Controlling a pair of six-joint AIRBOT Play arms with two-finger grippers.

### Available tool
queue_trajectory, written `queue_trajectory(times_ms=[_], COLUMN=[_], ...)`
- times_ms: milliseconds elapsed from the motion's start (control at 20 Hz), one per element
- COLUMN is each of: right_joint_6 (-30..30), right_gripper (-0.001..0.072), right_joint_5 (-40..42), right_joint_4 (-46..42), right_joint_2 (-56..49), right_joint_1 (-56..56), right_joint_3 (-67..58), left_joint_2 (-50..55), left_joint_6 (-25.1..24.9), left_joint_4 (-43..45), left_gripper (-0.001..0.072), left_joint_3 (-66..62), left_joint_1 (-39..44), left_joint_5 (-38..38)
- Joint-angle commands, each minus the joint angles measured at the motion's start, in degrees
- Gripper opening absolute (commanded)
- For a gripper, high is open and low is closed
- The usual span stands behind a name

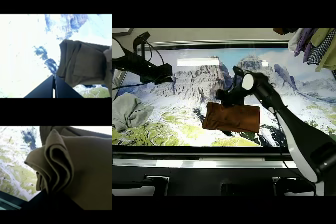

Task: Fold the clothes and pants, and hang the long-sleeved shirts on hangers.

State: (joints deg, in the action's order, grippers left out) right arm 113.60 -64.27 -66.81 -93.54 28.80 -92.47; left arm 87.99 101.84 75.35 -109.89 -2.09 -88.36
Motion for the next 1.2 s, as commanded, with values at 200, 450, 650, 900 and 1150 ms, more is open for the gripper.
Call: queue_trajectory(times_ms=[200,450,650,900,1150], right_joint_6=[0.9,-4.5,-11.5,-19.0,-31.5], right_gripper=[0.0087,0.0525,0.0548,0.0548,0.0547], right_joint_5=[2.3,-2.3,-9.4,-18.0,-17.4], right_joint_4=[1.2,5.3,1.9,1.9,15.3], right_joint_2=[-5.2,-3.8,3.8,9.2,9.2], right_joint_1=[2.9,2.8,-3.1,-26.0,-42.4], right_joint_3=[-0.1,-0.1,-0.1,0.0,11.6], left_joint_2=[-0.7,-0.7,-0.7,-0.7,-0.7], left_joint_6=[0.0,0.0,0.0,0.0,0.0], left_joint_4=[0.3,0.3,0.3,0.3,0.3], left_gripper=[0.0019,0.0019,0.0020,0.0020,0.0020], left_joint_3=[0.0,0.0,0.0,0.0,0.0], left_joint_1=[-0.9,-0.9,-0.9,-0.9,-0.9], left_joint_5=[-1.2,-1.2,-1.2,-2.4,-2.8])
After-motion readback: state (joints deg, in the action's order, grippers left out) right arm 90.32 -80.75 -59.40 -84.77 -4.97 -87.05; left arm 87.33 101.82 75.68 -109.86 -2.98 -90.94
